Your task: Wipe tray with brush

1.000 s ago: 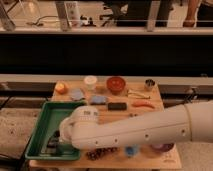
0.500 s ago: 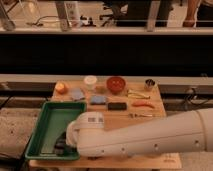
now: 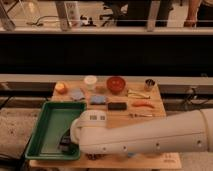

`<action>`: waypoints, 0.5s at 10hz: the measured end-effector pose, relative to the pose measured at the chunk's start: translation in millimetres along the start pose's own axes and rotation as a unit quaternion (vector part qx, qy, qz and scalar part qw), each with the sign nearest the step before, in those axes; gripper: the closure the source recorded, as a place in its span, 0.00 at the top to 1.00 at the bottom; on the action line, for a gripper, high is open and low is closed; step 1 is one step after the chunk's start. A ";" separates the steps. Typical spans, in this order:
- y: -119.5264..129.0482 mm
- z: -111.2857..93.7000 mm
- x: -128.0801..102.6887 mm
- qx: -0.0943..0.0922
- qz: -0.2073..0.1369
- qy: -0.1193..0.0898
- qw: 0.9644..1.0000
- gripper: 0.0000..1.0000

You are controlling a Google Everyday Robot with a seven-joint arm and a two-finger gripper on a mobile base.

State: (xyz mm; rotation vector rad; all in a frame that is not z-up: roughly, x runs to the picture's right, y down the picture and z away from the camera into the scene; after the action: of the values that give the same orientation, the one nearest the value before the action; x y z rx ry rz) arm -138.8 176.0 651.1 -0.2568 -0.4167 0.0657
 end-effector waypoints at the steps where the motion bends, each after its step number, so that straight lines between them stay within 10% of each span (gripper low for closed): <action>1: -6.8 1.6 6.5 0.002 -0.002 0.008 1.000 0.00; 5: -36.5 5.2 30.8 0.010 -0.014 0.024 1.000 0.00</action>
State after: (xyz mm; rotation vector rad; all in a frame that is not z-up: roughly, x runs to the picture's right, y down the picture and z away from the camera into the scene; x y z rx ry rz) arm -112.4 145.5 677.3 -0.2324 -0.3715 0.0351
